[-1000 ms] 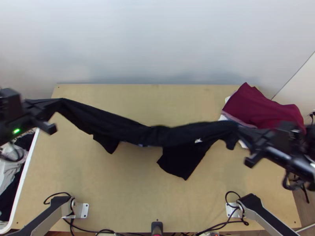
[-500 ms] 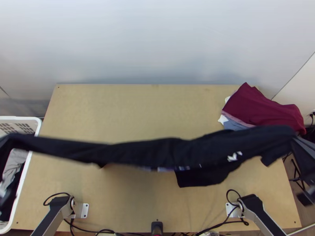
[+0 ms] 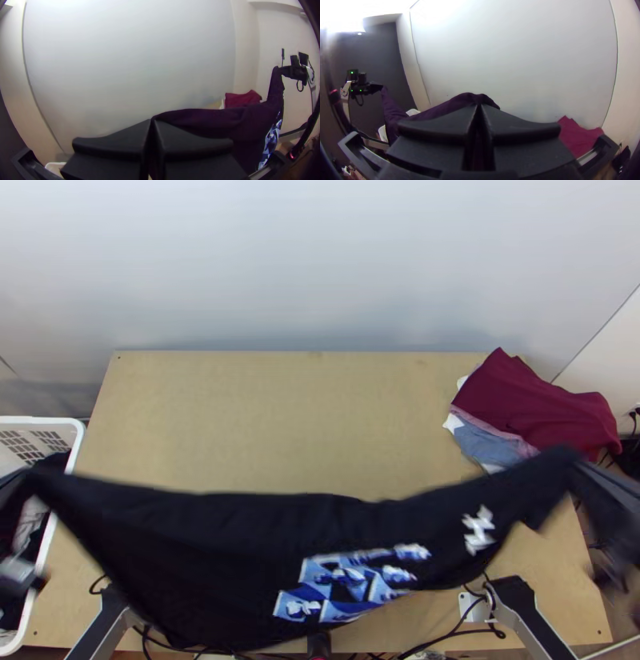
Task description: Fold the t-shirt
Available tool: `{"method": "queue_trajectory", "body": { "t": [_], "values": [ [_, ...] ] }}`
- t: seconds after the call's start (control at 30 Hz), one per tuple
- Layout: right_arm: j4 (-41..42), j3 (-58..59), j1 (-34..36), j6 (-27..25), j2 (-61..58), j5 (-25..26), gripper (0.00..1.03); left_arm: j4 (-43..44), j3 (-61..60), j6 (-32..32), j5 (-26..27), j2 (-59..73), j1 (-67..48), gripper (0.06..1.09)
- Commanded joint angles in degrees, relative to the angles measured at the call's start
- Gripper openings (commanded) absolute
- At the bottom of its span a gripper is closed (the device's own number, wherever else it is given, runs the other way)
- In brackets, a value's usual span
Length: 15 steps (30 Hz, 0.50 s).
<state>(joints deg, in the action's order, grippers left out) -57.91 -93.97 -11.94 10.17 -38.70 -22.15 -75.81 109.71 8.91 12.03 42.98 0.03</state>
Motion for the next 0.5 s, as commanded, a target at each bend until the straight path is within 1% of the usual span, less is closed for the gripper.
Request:
{"method": "queue_trajectory", "body": {
  "t": [0.0, 0.07, 0.1, 0.17, 0.2, 0.23, 0.3, 0.37, 0.47],
  "values": [
    [4.8, 20.8, 1.7, -10.4, -8.3, -0.2, 0.03, 18.3, -33.0, 6.3, -2.2, -1.9, -2.0, 0.1],
    [9.4, 26.8, 7.5, -14.7, -13.9, -0.8, 0.03, 27.1, -43.3, 8.8, -2.0, -0.4, -1.0, 0.1],
    [10.4, 28.7, 8.4, -16.8, -17.7, -0.9, 0.03, 31.3, -47.7, 9.1, -0.7, 1.3, 0.8, 0.1],
    [12.4, 30.2, 10.9, -20.1, -26.3, -0.9, 0.03, 38.5, -53.5, 10.2, 2.6, 6.4, 5.2, 0.1],
    [13.9, 30.1, 12.2, -21.2, -30.2, -1.1, 0.03, 42.5, -55.1, 10.0, 4.1, 9.4, 6.7, 0.1],
    [14.5, 29.1, 12.7, -21.4, -34.4, -1.1, 0.03, 45.9, -56.1, 9.9, 4.3, 13.2, 7.7, 0.1],
    [15.0, 25.4, 14.4, -22.1, -42.0, -1.1, 0.03, 49.4, -54.8, 9.9, 4.3, 21.9, 8.7, 0.1],
    [14.9, 20.1, 14.7, -22.4, -50.0, -1.0, 0.03, 52.1, -52.0, 9.7, 3.7, 29.9, 8.7, 0.1],
    [14.8, 11.7, 14.9, -22.0, -59.8, -0.9, 0.03, 55.4, -46.0, 8.9, 0.5, 43.1, 8.8, 0.1]
  ]
}}
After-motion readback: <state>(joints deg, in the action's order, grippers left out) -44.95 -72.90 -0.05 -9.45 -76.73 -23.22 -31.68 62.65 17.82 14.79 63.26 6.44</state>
